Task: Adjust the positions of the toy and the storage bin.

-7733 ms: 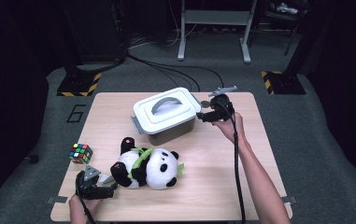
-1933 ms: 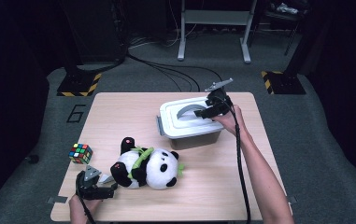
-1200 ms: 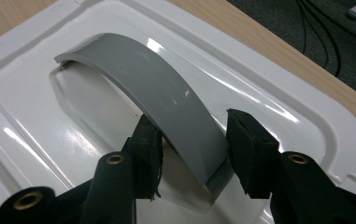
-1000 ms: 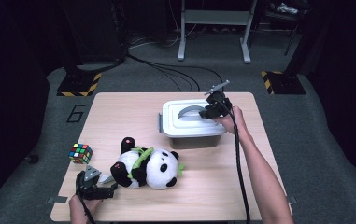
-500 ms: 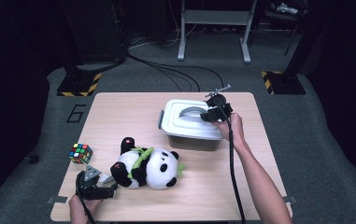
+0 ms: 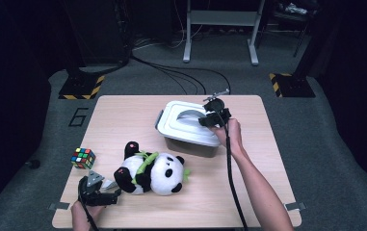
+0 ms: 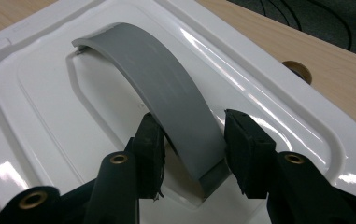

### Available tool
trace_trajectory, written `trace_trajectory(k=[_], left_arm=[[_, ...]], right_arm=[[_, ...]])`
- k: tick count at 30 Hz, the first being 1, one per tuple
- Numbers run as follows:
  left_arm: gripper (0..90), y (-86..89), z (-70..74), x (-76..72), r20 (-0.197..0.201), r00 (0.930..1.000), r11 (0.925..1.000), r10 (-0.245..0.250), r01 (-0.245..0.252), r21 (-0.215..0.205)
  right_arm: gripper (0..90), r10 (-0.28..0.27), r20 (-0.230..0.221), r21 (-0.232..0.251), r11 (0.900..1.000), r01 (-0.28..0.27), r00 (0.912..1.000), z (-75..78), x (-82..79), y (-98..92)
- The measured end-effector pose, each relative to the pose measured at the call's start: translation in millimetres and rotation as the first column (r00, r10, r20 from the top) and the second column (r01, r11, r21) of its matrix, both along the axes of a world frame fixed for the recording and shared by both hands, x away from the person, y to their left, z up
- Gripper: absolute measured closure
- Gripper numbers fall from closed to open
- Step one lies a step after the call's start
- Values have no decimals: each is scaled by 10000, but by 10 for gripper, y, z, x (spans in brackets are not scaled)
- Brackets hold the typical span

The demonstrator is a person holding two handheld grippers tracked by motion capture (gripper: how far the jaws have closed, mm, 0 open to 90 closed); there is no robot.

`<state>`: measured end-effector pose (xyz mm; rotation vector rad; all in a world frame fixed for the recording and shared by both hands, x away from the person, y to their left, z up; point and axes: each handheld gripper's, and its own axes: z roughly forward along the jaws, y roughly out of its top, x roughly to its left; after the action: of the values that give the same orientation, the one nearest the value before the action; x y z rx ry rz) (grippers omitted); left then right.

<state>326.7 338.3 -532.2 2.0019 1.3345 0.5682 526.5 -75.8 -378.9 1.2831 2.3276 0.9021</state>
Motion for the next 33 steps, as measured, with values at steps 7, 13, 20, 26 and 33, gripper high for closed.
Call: trace_trajectory(k=[7, 13, 20, 26, 33], left_arm=[[1, 5, 11, -1, -133, 9999, 10000, -56, 57, 41], [0, 2, 3, 2, -31, 10000, 10000, -20, 20, -9], [0, 87, 65, -39, 60, 9999, 9967, 154, -149, -802], [0, 115, 408, -155, 434, 9989, 9946, 166, -120, -1029], [0, -27, 925, -219, 1119, 9935, 9958, -193, 291, -864]], right_arm=[[374, 375, -78, 410, 9985, -371, 9993, 1, 4, 30], [218, 503, 335, 614, 9967, -523, 9982, 54, -90, -88], [136, 648, 956, 813, 9940, -727, 9933, 144, -307, -365], [83, 444, 1201, 1040, 9929, -571, 9918, 120, -542, -651], [66, -196, 1420, 1527, 9883, -24, 9897, -70, -833, -1000]])
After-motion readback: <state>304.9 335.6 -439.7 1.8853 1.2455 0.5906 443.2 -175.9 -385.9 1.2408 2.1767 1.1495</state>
